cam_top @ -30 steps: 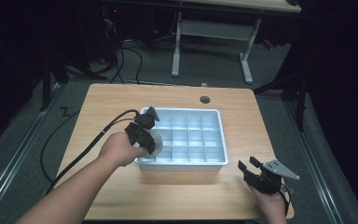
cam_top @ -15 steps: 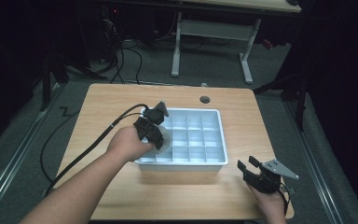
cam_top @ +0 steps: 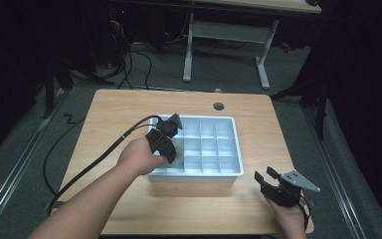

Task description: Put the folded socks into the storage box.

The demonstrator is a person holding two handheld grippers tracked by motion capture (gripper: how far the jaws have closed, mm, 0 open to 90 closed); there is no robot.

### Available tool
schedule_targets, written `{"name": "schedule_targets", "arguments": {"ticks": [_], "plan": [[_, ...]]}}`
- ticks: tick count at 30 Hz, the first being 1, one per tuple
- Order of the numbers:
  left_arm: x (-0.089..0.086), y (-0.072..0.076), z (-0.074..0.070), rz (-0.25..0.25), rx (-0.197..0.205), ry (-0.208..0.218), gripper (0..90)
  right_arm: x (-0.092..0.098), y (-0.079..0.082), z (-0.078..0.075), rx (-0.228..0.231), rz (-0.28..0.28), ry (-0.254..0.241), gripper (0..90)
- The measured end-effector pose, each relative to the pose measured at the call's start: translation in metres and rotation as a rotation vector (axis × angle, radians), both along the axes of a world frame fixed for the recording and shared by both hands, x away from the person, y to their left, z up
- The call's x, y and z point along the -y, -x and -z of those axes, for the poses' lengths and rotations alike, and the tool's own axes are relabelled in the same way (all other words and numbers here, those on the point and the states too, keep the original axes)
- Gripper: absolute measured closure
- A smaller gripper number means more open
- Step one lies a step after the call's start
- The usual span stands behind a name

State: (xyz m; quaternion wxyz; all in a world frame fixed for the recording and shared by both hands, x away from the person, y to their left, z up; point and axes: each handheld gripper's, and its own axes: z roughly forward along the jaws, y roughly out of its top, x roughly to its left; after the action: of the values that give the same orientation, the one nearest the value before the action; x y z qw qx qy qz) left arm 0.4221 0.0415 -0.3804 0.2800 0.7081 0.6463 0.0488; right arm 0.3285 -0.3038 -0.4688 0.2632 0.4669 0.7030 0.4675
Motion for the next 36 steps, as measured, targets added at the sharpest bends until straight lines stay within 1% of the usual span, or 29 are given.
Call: {"name": "schedule_targets", "arguments": {"ticks": [5,7,8,9,11,12,13,14,17,19,20,22,25,27,28,30,31,34,36], "plan": [[-0.005,-0.004,0.010,-0.027,-0.012,-0.019,69.0,0.000,0.000,-0.001,0.003,0.001,-0.001,44.3],[-0.007,-0.005,0.016,-0.024,-0.016,-0.031,68.9,0.000,0.000,-0.001,0.001,0.002,-0.002,44.2],[-0.007,-0.006,0.019,-0.035,-0.023,-0.027,68.9,0.000,0.000,-0.001,0.001,0.001,-0.002,44.3],[-0.008,-0.007,0.022,-0.038,-0.029,-0.034,68.9,0.000,0.000,-0.001,0.002,0.001,-0.001,44.3],[-0.009,-0.007,0.027,-0.044,-0.032,-0.053,68.9,0.000,0.000,0.000,0.001,0.000,0.000,44.3],[-0.009,-0.008,0.030,-0.048,-0.034,-0.074,68.9,0.000,0.000,0.000,0.001,0.000,0.000,44.2],[-0.011,-0.008,0.034,-0.048,-0.030,-0.112,69.0,0.000,0.000,0.000,0.001,-0.001,-0.001,44.2],[-0.012,-0.008,0.037,-0.051,-0.033,-0.133,69.1,0.000,0.000,0.000,0.002,0.000,-0.002,44.3],[-0.012,-0.005,0.045,-0.050,-0.078,-0.158,69.4,0.000,0.000,0.000,-0.001,0.001,-0.004,44.2],[-0.010,-0.004,0.048,-0.052,-0.083,-0.170,69.7,0.000,0.000,0.000,0.002,-0.001,-0.001,44.2],[-0.010,-0.005,0.051,-0.059,-0.095,-0.175,69.8,-0.001,0.000,0.000,0.001,-0.001,-0.002,44.3],[-0.011,-0.007,0.054,-0.078,-0.103,-0.176,69.9,-0.001,0.000,-0.001,0.003,-0.002,-0.002,44.2],[-0.013,-0.008,0.065,-0.082,-0.096,-0.209,70.0,-0.001,0.001,-0.001,0.006,-0.002,-0.002,44.2],[-0.011,-0.006,0.073,-0.074,-0.077,-0.227,69.8,0.000,0.001,-0.002,0.009,-0.002,-0.001,44.2],[-0.011,-0.006,0.073,-0.070,-0.070,-0.225,69.3,0.000,0.001,-0.001,0.007,0.001,-0.004,44.2],[-0.013,-0.005,0.070,-0.064,-0.063,-0.206,65.4,0.001,0.001,-0.001,0.008,0.001,-0.005,44.2],[-0.015,-0.004,0.067,-0.059,-0.063,-0.194,58.4,0.001,0.001,-0.001,0.007,0.002,-0.007,44.2],[-0.018,-0.002,0.054,-0.058,-0.061,-0.128,52.0,0.001,0.000,-0.001,0.005,0.003,-0.008,44.2],[-0.019,-0.001,0.045,-0.064,-0.065,-0.089,42.5,0.000,0.000,-0.001,0.003,0.002,-0.008,44.2]]}}
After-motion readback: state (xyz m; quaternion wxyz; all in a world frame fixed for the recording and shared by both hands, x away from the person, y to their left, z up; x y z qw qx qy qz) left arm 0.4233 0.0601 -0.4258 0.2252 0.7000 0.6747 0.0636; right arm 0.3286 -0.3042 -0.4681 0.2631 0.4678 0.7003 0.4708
